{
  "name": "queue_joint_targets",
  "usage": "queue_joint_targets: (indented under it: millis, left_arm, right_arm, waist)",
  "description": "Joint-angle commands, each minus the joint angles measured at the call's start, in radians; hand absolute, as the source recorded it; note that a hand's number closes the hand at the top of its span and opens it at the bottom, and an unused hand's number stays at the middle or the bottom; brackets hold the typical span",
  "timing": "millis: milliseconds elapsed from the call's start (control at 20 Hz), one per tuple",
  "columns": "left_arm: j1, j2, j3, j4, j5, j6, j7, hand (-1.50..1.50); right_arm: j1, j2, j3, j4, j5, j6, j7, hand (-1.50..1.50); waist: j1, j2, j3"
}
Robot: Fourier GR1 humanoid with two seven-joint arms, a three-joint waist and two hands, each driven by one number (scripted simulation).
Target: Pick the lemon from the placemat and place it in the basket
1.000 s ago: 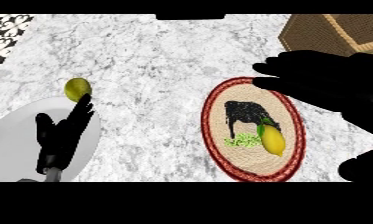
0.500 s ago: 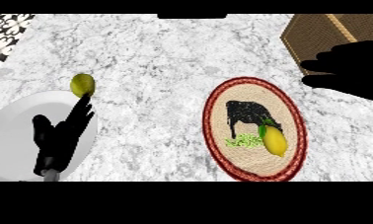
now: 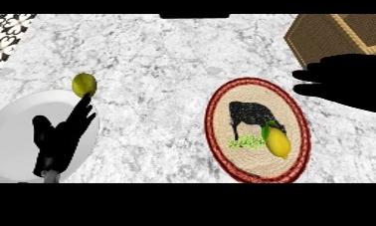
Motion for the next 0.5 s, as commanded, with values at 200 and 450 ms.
queue_joint_targets:
  millis: [200, 450]
  left_arm:
    - [0.097, 0.0, -0.015, 0.058, -0.003, -0.014, 0.055, 0.0]
    - [0.096, -0.032, -0.048, 0.015, -0.041, 0.013, 0.069, 0.0]
  right_arm:
    - [0.186, 0.094, 0.029, -0.119, 0.126, -0.068, -0.013, -1.5]
    - [0.182, 0.199, 0.132, -0.077, 0.293, -0.109, -0.002, -1.5]
  waist:
    - [-0.013, 0.007, -0.009]
    - [0.013, 0.012, -0.009]
